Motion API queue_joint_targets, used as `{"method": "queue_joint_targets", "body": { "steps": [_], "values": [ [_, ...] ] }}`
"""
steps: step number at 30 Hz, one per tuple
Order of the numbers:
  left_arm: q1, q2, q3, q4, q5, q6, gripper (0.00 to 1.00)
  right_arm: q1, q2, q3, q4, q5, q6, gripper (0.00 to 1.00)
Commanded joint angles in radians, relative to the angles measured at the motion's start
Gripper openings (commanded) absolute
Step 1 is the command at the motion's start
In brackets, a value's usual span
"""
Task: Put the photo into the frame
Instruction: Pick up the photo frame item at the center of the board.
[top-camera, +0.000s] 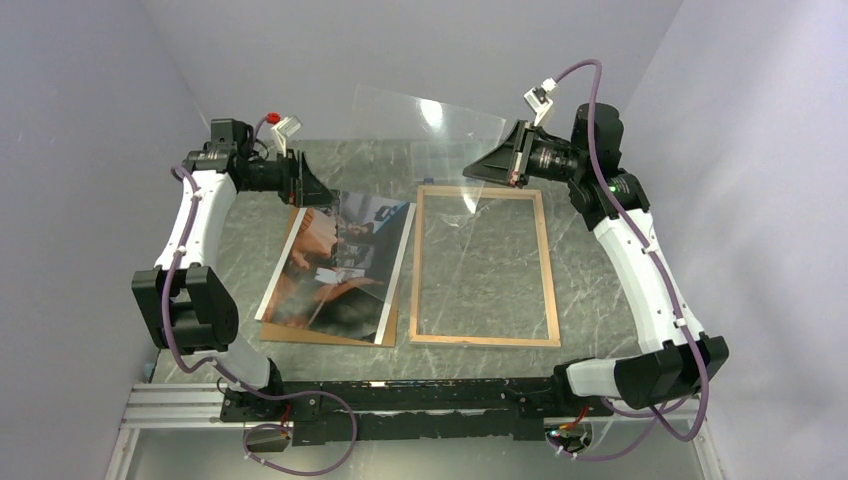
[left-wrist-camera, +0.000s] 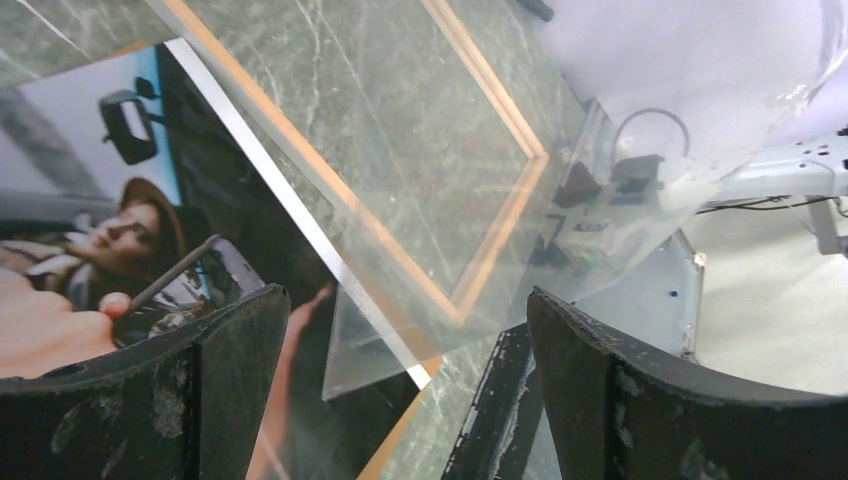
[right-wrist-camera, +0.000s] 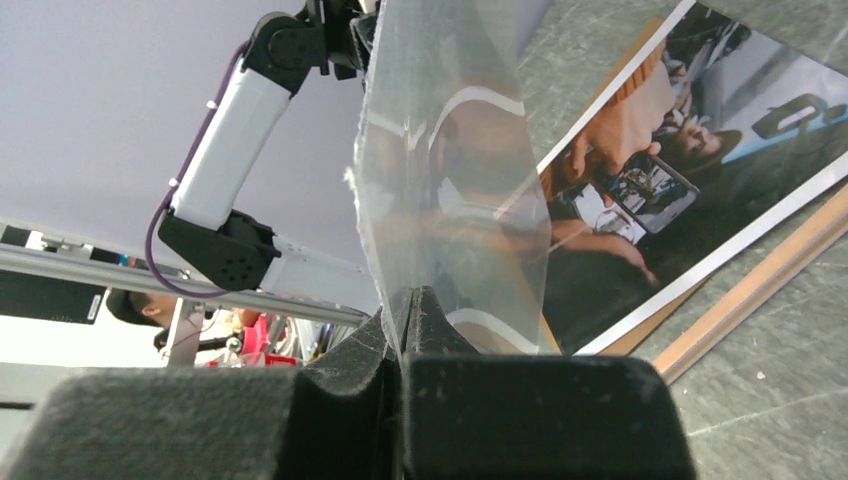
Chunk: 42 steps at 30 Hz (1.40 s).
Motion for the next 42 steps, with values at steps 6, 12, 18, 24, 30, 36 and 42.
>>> {"method": "queue_joint_targets", "body": {
  "steps": [6,12,18,24,30,36,42],
  "values": [
    [-0.003,-0.003,-0.035,-0.011,0.135,0.053,0.92,-0.003,0.005,-0.075,0.281,-0.088,0.134,0.00],
    [-0.003,0.008,-0.063,0.024,0.003,0.063,0.95,-0.003,0.010,-0.078,0.295,-0.100,0.142,0.00],
    [-0.005,0.007,-0.085,0.030,0.000,0.064,0.91,-0.001,0.036,-0.076,0.329,-0.108,0.169,0.00],
    [-0.004,0.005,-0.076,-0.004,0.115,0.078,0.72,-0.001,0.066,-0.099,0.369,-0.105,0.185,0.00],
    [-0.004,0.025,-0.040,-0.068,0.152,0.113,0.50,-0.002,0.090,-0.121,0.328,-0.089,0.138,0.00],
    [-0.002,0.022,-0.045,-0.060,0.164,0.081,0.21,-0.002,0.112,-0.153,0.279,-0.040,0.094,0.04],
    [-0.002,0.014,-0.064,-0.050,0.165,0.056,0.18,-0.002,0.118,-0.220,0.294,0.012,0.102,0.24]
  ]
}}
